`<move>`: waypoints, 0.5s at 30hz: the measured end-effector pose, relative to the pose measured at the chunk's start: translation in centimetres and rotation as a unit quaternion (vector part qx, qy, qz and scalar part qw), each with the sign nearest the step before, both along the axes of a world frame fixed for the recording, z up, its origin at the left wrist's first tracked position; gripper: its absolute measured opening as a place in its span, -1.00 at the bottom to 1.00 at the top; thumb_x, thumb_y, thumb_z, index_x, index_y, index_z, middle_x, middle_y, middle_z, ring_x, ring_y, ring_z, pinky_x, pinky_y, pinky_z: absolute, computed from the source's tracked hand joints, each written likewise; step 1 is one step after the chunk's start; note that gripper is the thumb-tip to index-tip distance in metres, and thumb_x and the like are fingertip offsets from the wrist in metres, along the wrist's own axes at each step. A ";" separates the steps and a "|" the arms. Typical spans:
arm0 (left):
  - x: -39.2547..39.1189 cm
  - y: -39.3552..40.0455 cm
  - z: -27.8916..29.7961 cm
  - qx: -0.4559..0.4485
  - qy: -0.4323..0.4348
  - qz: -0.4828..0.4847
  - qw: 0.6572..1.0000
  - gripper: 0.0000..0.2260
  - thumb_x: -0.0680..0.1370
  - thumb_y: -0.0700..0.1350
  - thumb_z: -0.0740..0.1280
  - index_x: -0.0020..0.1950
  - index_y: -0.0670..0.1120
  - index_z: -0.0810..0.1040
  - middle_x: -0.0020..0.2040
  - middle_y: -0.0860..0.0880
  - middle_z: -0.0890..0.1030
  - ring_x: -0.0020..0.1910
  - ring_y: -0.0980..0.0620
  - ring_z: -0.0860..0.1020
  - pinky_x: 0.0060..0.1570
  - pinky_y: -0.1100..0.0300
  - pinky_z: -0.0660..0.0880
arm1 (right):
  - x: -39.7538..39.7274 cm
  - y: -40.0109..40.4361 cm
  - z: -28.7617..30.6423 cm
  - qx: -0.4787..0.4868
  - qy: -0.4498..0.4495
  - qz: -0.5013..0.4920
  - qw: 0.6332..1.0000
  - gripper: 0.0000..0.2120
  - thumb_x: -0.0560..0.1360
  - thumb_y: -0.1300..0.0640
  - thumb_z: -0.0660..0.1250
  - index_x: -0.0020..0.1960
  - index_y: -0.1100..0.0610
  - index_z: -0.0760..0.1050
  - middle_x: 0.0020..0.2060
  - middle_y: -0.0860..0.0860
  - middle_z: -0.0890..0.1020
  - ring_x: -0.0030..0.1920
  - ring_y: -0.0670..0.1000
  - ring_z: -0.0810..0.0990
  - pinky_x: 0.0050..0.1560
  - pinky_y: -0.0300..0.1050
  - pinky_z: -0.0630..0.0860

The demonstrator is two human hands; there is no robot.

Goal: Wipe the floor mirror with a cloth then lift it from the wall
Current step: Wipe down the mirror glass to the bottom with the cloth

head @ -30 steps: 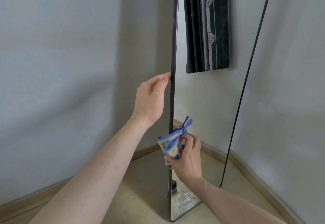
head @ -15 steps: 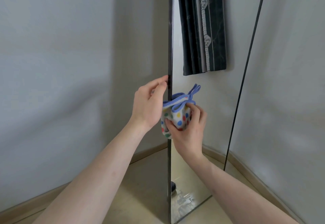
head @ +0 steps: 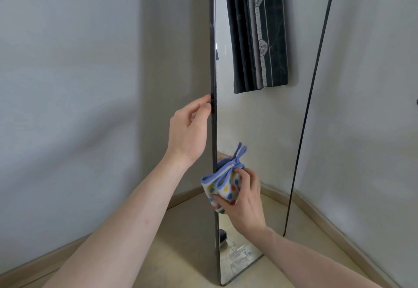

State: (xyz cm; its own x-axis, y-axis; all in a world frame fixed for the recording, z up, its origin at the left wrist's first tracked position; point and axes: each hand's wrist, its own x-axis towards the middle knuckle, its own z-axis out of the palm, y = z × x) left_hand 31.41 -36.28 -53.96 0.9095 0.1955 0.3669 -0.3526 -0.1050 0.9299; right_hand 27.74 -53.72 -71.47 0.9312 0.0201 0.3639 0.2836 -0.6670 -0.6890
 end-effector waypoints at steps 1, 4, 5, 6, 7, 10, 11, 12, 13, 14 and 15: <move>0.0 -0.1 0.0 -0.002 0.000 0.001 1.000 -0.67 0.66 -0.03 0.23 0.38 0.01 0.62 0.30 0.12 0.65 0.33 0.24 0.54 0.46 0.13 0.41 | 0.1 -0.2 -0.3 0.014 0.009 -0.015 1.000 -0.21 0.38 -0.01 0.60 0.44 -0.12 0.20 0.24 -0.33 0.16 0.32 -0.11 0.29 0.27 -0.30 0.32; 0.1 -0.2 -0.1 -0.013 -0.001 0.003 1.000 -0.67 0.65 -0.05 0.24 0.37 0.00 0.63 0.28 0.12 0.66 0.32 0.24 0.55 0.46 0.14 0.42 | 0.9 -1.2 -1.5 0.042 0.012 -0.076 0.996 -0.28 0.50 0.08 0.51 0.53 0.04 0.20 0.35 -0.16 0.24 0.38 0.03 0.34 0.38 -0.03 0.37; 0.2 -0.2 -0.1 -0.013 -0.002 0.004 1.000 -0.68 0.66 -0.06 0.24 0.37 -0.01 0.63 0.28 0.12 0.67 0.32 0.24 0.55 0.46 0.14 0.42 | 1.4 -1.6 -1.5 0.052 0.017 -0.096 0.994 -0.29 0.52 0.11 0.49 0.55 0.06 0.19 0.40 -0.08 0.26 0.39 0.08 0.36 0.40 0.03 0.37; 0.2 -0.2 -0.1 -0.012 -0.004 0.005 1.000 -0.68 0.66 -0.07 0.24 0.37 0.00 0.63 0.28 0.13 0.67 0.32 0.24 0.56 0.45 0.15 0.42 | 2.0 -2.2 -1.6 0.067 0.026 -0.115 0.991 -0.29 0.53 0.13 0.46 0.56 0.07 0.17 0.45 0.00 0.26 0.40 0.12 0.37 0.41 0.08 0.38; 0.2 -0.2 -0.1 -0.010 -0.008 0.006 1.000 -0.69 0.66 -0.07 0.25 0.36 0.00 0.63 0.27 0.14 0.67 0.31 0.25 0.56 0.44 0.17 0.43 | 2.5 -2.8 -1.4 0.081 0.042 -0.134 0.987 -0.29 0.55 0.13 0.43 0.59 0.08 0.14 0.48 0.05 0.25 0.41 0.15 0.38 0.42 0.11 0.39; 0.4 -0.2 -0.1 -0.001 -0.016 0.015 1.000 -0.72 0.67 -0.12 0.28 0.34 -0.02 0.65 0.21 0.16 0.69 0.23 0.31 0.59 0.34 0.32 0.45 | 4.7 -4.9 -0.8 0.112 0.076 -0.184 0.973 -0.32 0.61 0.10 0.34 0.63 0.10 0.10 0.55 0.10 0.22 0.45 0.19 0.40 0.44 0.11 0.39; 0.5 -0.2 -0.1 0.002 -0.016 0.020 1.000 -0.73 0.67 -0.13 0.29 0.33 -0.02 0.66 0.18 0.17 0.69 0.20 0.32 0.60 0.30 0.37 0.46 | 5.5 -5.7 -0.5 0.111 0.087 -0.201 0.969 -0.34 0.63 0.10 0.31 0.64 0.11 0.10 0.56 0.11 0.22 0.47 0.20 0.40 0.45 0.11 0.38; 0.6 -0.1 -0.1 0.006 -0.018 0.025 1.000 -0.74 0.66 -0.14 0.31 0.32 -0.02 0.66 0.15 0.18 0.70 0.18 0.31 0.61 0.26 0.38 0.47 | 6.3 -6.7 -0.7 0.115 0.093 -0.213 0.966 -0.35 0.64 0.11 0.29 0.64 0.12 0.11 0.57 0.11 0.23 0.48 0.20 0.38 0.46 0.10 0.36; 0.8 0.0 -0.2 0.010 -0.018 0.028 0.999 -0.75 0.65 -0.14 0.33 0.30 -0.01 0.67 0.11 0.18 0.71 0.15 0.29 0.63 0.25 0.36 0.48 | 6.7 -7.5 -0.3 0.118 0.106 -0.225 0.961 -0.37 0.64 0.13 0.28 0.64 0.13 0.12 0.57 0.12 0.25 0.50 0.20 0.36 0.48 0.09 0.34; 0.9 0.0 -0.2 0.016 -0.018 0.031 0.999 -0.76 0.64 -0.13 0.35 0.28 0.00 0.68 0.08 0.19 0.72 0.13 0.27 0.64 0.25 0.32 0.50 | 7.5 -8.8 -0.7 0.123 0.109 -0.231 0.959 -0.38 0.63 0.14 0.27 0.64 0.12 0.13 0.57 0.12 0.27 0.51 0.19 0.34 0.51 0.12 0.33; 1.1 0.0 -0.2 0.023 -0.018 0.034 0.999 -0.78 0.63 -0.12 0.37 0.26 0.01 0.69 0.05 0.19 0.72 0.11 0.26 0.64 0.24 0.30 0.51 | 7.9 -9.8 -0.7 0.123 0.123 -0.240 0.955 -0.39 0.62 0.15 0.26 0.63 0.10 0.15 0.56 0.13 0.30 0.51 0.21 0.35 0.51 0.18 0.34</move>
State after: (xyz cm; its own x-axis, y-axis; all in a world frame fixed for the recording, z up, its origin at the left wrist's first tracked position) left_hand 32.51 -36.28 -54.20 0.8808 0.2389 0.4089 -0.3760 -0.1722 0.9105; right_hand 35.69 -63.51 -72.20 0.8695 -0.4889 0.0710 -0.2055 -0.4886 -0.8480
